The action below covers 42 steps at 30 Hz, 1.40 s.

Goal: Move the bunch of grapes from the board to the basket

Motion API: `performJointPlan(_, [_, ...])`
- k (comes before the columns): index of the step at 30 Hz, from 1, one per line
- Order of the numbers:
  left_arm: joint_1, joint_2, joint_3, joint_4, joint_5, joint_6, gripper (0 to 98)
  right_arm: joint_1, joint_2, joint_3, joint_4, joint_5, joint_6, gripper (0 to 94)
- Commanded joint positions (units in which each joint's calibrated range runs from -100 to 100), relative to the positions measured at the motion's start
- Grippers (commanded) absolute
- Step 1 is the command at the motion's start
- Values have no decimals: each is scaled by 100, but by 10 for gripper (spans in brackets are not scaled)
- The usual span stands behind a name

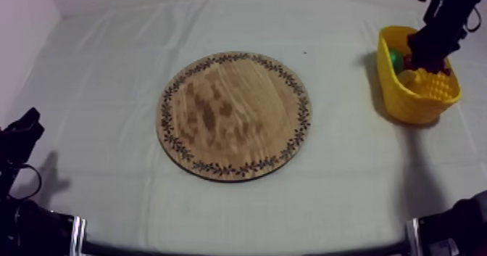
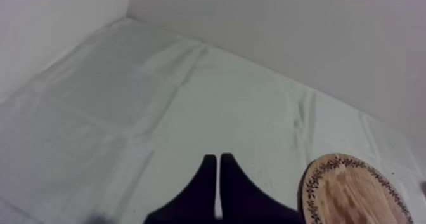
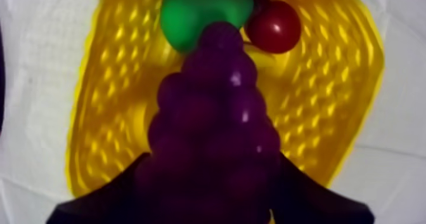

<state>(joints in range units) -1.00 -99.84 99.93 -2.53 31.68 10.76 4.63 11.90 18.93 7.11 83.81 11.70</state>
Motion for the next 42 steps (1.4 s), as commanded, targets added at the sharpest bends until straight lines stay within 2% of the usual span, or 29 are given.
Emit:
performJointPlan(1, [2,2,-4,1,1,1,0,9,211,-49,0,35,-28,571])
performJointPlan(6, [2,2,-4,1,1,1,0,-15,320,-147,33,-19,-112,700])
performJointPlan(11, [2,2,-4,1,1,1,0,-50,31,-116,18,45,-127,675])
performJointPlan(19, [2,2,-4,1,1,1,0,-66,-1232,427,-78,80,-81,469])
performJointPlan(24, [2,2,-4,1,1,1,0,-103,-2233,1112,-88,-244,-113,334])
performJointPlan(29, [2,2,-4,1,1,1,0,-138,-3282,2136,-55,-961,-258,218])
performJointPlan(36, [2,2,-4,1,1,1,0,-160,-4764,3598,-176,-2093,-434,51])
performJointPlan(39, [2,2,-4,1,1,1,0,-153,-5420,4175,-309,-2547,-306,22])
performJointPlan(42, [2,2,-4,1,1,1,0,-87,-6092,4776,-598,-3086,-21,12])
